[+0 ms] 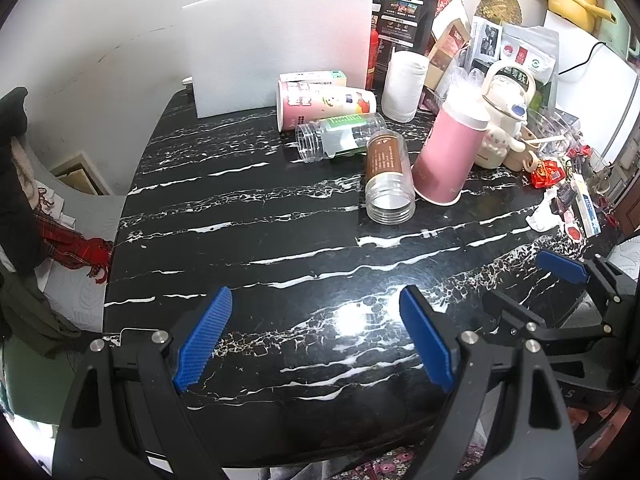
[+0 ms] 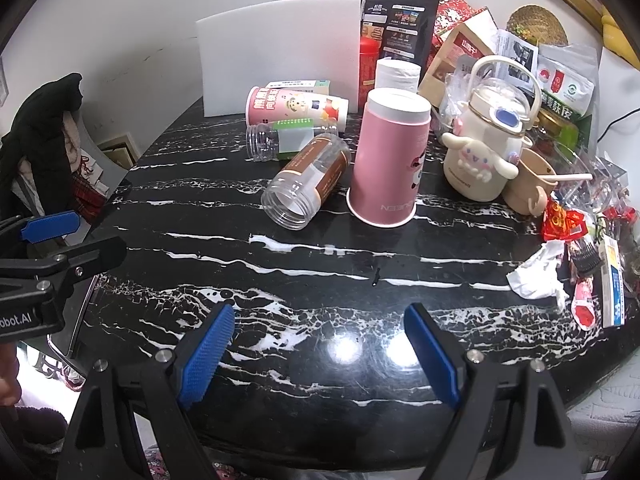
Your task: Flip cup upside down
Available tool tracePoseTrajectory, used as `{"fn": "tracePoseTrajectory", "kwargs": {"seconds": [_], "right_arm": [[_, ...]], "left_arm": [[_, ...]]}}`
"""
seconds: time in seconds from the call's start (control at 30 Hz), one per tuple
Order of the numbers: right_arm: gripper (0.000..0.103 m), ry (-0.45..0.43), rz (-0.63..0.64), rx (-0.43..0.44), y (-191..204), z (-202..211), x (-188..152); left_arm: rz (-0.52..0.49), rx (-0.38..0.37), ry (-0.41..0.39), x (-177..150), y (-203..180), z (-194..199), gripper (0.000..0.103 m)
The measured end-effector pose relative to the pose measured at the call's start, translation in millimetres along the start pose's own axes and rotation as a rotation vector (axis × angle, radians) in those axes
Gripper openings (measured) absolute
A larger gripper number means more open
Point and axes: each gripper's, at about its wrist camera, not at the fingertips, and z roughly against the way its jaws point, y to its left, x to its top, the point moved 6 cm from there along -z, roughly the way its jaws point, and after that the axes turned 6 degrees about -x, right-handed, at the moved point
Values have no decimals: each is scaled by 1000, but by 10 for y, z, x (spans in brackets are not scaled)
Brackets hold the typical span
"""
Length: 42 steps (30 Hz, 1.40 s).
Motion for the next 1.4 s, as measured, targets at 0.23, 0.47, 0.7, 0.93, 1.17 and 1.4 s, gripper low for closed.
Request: {"fn": "tracePoseTrajectory", "kwargs": {"seconds": [0.23,0.47,0.7,0.93,1.17,1.4], "right_arm": [[87,5,5,4,24,-8,1],[87,8,8,6,41,-17,4],[87,12,6,10,37,-49,18],[87,12,-1,11,25,-95,103],[87,25,17,14,84,-215,270],[87,48,-3,43,138,-409,491]], "left_arm": [[1,3,2,6,18,5,85],[7,6,5,10,26,-8,85],[20,14,6,15,60,-33,85],[45,23,8,52,158,-83,85],[49,41,18,157,267,-211,85],[36,37,33,338,358,-414,85]]}}
